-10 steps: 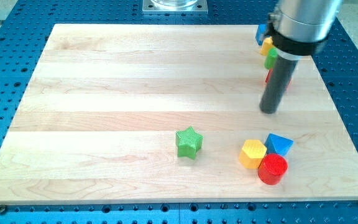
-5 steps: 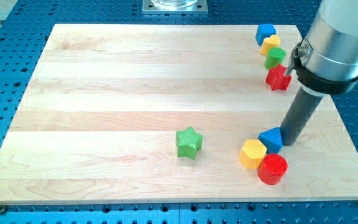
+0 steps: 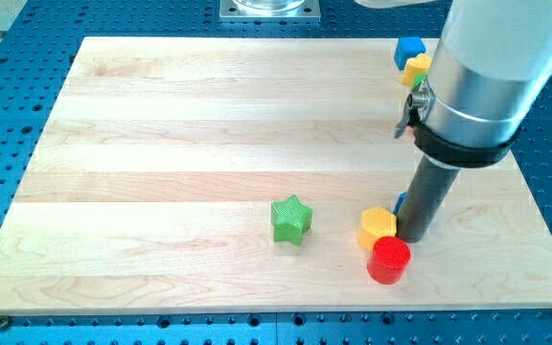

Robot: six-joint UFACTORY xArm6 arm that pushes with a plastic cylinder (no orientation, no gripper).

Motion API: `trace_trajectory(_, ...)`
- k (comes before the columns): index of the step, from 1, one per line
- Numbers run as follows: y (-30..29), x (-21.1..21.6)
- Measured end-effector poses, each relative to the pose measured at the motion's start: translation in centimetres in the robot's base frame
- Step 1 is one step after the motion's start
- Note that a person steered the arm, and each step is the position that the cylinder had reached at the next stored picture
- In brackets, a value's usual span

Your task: Place the red star and blue triangle in a vertical line

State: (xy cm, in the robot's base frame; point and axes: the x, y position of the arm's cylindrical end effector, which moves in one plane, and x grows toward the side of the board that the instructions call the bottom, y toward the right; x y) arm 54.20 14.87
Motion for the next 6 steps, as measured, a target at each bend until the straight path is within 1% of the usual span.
trace_trajectory(1,1.7,-0.6)
trace_trajectory(2,0.4,-2.9)
trace_trajectory(3,2.0,-5.1)
trace_trajectory(4,2.0,-5.4)
trace_trajectory(6,2.9,-8.1)
